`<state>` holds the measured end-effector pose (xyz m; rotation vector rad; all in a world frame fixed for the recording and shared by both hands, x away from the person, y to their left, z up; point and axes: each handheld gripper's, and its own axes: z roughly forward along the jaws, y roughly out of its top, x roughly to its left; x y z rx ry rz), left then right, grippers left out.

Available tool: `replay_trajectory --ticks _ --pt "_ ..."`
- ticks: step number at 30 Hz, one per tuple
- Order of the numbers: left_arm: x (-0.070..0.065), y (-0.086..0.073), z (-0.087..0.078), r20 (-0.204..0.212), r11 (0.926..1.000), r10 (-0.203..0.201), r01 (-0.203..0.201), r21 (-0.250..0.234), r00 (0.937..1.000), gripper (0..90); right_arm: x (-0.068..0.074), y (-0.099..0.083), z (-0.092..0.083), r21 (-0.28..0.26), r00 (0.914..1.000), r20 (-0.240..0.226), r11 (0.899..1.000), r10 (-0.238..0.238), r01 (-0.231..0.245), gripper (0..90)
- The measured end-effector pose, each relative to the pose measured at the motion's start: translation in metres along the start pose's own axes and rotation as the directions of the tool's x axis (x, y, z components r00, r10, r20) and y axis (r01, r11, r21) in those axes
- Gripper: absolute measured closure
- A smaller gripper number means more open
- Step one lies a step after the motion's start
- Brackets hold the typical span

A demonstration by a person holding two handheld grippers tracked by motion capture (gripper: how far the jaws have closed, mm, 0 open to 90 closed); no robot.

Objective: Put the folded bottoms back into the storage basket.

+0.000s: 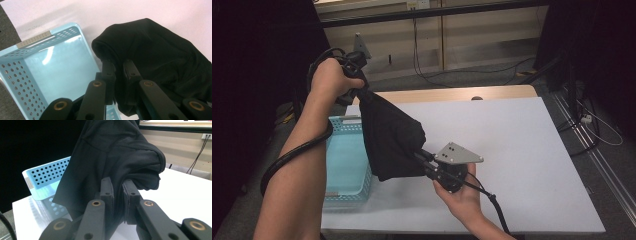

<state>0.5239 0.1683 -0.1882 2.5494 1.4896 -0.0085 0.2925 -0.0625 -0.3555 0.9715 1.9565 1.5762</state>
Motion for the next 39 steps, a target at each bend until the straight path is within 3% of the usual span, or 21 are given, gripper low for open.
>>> replay_trajectory --ticks 18,39 --pt "0.013 -0.002 -0.016 -0.020 0.9999 -0.009 0.008 -0.014 0.9998 82.1 0.013 0.012 0.011 -0.013 0.9997 -0.015 1.000 -0.019 0.019 81.3" --pt "0.048 -0.023 -0.028 -0.025 0.9981 -0.057 0.056 -0.024 0.9981 82.1 0.045 0.022 0.040 -0.025 0.9961 -0.082 0.999 -0.034 0.032 81.3"
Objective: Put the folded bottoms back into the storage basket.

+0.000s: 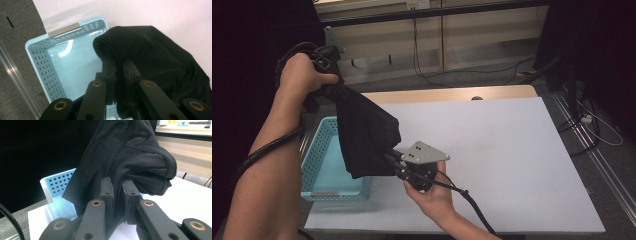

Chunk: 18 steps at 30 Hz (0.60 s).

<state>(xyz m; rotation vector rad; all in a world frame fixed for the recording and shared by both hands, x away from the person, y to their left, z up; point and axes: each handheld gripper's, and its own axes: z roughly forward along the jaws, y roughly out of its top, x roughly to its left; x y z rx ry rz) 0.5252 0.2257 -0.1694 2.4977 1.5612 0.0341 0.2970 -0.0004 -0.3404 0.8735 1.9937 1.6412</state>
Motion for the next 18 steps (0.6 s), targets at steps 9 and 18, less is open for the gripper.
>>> replay_trajectory --ticks 9,18 --pt "0.011 -0.005 0.000 -0.016 0.9998 -0.020 0.020 0.002 0.9997 82.1 0.004 0.003 0.009 0.001 0.9999 -0.014 1.000 -0.007 0.007 81.3" --pt "0.022 -0.010 0.004 -0.029 0.9991 -0.040 0.040 0.014 0.9988 82.2 0.013 0.002 0.020 0.002 0.9992 -0.039 1.000 -0.007 0.007 81.4"
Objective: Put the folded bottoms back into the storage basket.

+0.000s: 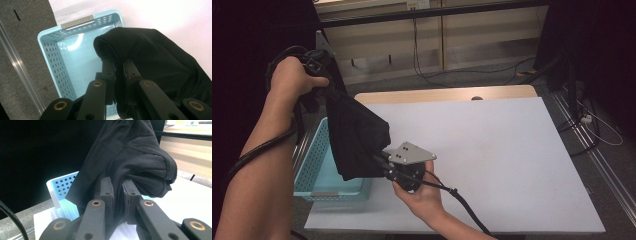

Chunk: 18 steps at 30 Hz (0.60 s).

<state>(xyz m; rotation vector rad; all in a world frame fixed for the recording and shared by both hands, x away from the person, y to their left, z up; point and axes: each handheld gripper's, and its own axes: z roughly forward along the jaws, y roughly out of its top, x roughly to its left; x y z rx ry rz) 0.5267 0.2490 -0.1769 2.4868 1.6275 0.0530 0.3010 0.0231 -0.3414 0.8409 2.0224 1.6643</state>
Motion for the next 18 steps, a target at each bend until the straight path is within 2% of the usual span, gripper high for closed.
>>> replay_trajectory --ticks 12,18 --pt "0.010 -0.004 0.003 -0.011 0.9999 -0.015 0.015 -0.003 0.9998 82.2 0.008 0.000 0.014 0.008 0.9998 -0.017 1.000 -0.006 0.006 81.3" --pt "0.020 -0.008 0.003 -0.006 0.9997 -0.023 0.023 -0.008 0.9997 82.1 0.012 -0.001 0.019 0.011 0.9996 -0.029 1.000 -0.004 0.004 81.3"
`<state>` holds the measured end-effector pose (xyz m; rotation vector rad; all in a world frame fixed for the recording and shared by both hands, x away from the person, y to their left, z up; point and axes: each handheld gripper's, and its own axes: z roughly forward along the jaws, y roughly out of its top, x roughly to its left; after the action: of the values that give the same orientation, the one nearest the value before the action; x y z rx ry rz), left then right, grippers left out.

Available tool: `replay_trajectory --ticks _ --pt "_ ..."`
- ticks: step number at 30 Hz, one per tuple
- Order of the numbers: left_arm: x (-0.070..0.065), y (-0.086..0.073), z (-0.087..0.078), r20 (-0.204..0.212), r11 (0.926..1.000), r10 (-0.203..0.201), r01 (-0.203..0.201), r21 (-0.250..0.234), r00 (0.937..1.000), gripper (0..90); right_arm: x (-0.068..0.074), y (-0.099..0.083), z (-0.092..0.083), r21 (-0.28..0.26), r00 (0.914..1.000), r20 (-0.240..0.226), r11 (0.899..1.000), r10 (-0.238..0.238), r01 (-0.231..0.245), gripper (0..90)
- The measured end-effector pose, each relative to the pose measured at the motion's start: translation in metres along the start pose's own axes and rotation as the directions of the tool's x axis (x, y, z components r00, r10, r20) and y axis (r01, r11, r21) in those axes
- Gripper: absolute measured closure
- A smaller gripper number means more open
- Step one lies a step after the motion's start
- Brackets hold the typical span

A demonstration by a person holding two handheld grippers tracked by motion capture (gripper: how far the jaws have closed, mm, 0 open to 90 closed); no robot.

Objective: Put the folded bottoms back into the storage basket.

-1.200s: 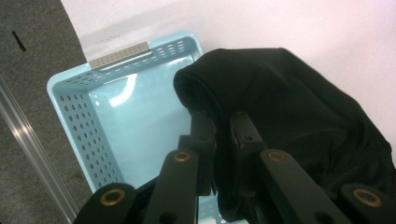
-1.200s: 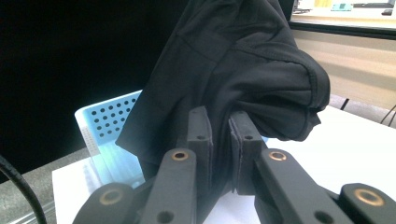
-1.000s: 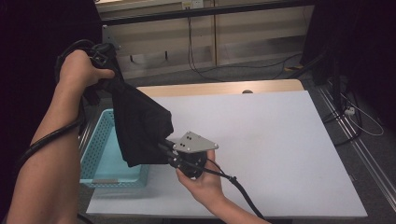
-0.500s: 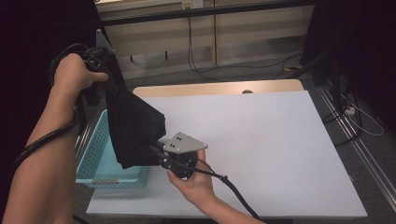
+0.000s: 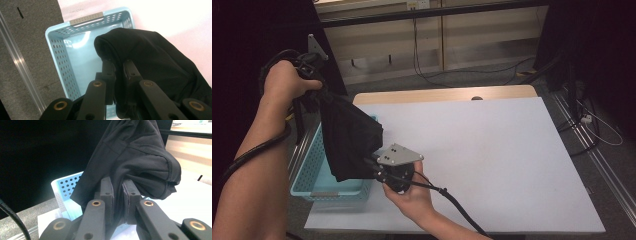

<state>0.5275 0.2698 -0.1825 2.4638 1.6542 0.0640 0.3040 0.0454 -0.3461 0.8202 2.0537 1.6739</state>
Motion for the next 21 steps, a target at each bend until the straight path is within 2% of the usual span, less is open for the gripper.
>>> replay_trajectory --ticks 6,9,21 --pt "0.004 -0.003 0.002 -0.001 0.9999 -0.015 0.015 -0.006 0.9999 82.2 0.002 0.000 0.004 0.000 0.9999 -0.010 1.000 0.001 -0.001 81.3" --pt "0.006 -0.003 0.002 -0.004 0.9999 -0.008 0.008 -0.010 1.0000 82.2 0.004 0.000 0.006 -0.002 0.9999 -0.014 1.000 -0.002 0.002 81.3" --pt "0.012 -0.007 0.002 -0.007 0.9997 -0.022 0.022 -0.011 0.9997 82.2 0.009 0.000 0.013 -0.001 0.9995 -0.028 1.000 -0.011 0.011 81.3"
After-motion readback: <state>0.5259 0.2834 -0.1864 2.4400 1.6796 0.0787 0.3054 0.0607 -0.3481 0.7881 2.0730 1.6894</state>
